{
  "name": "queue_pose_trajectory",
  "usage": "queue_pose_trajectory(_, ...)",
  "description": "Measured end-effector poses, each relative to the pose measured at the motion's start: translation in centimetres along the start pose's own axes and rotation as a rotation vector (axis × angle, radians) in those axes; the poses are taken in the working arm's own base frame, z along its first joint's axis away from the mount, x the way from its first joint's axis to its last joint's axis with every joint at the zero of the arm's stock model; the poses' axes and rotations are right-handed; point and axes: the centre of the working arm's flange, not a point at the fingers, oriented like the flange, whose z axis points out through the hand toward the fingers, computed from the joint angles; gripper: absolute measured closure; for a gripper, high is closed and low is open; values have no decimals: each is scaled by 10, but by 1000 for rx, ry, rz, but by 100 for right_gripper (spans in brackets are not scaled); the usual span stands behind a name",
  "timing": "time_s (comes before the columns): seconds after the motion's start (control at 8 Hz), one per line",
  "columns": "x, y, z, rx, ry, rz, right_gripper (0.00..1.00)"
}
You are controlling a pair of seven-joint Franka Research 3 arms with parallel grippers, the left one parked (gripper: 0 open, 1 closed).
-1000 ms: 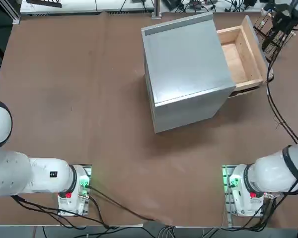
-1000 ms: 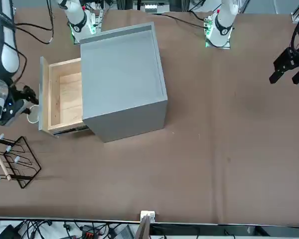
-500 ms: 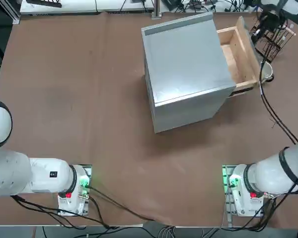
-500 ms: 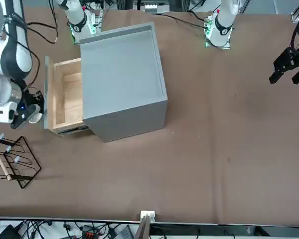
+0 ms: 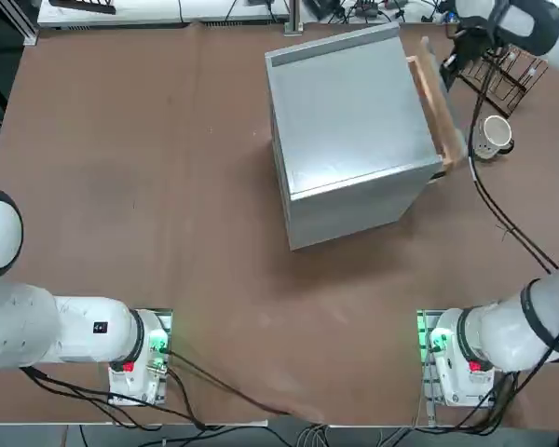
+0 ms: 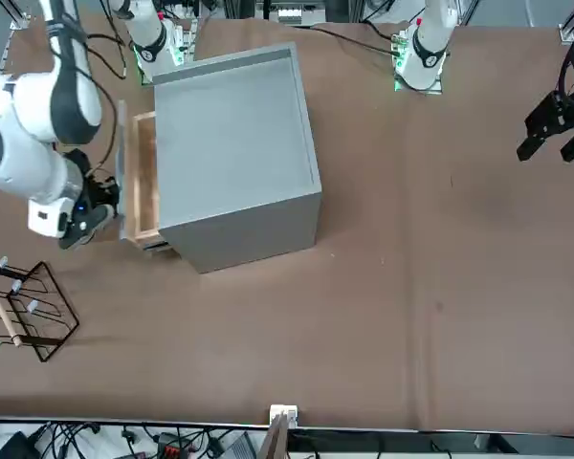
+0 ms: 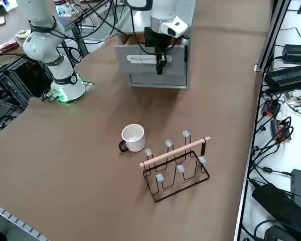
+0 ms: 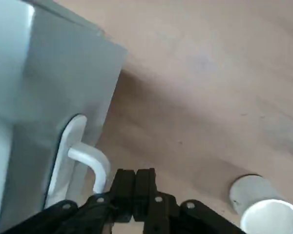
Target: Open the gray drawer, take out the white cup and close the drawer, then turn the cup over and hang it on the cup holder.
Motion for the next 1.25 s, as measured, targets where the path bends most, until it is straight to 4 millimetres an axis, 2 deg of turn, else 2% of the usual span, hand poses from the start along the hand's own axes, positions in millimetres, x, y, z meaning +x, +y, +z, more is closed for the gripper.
queue_pose_trajectory(0.25, 10, -28, 2, 37, -5, 21, 98)
queue_pose_trajectory(0.5, 15, -44, 5, 108, 2, 32, 98)
queue_pose_trajectory(1.25, 20, -56, 12, 247, 30, 98, 97)
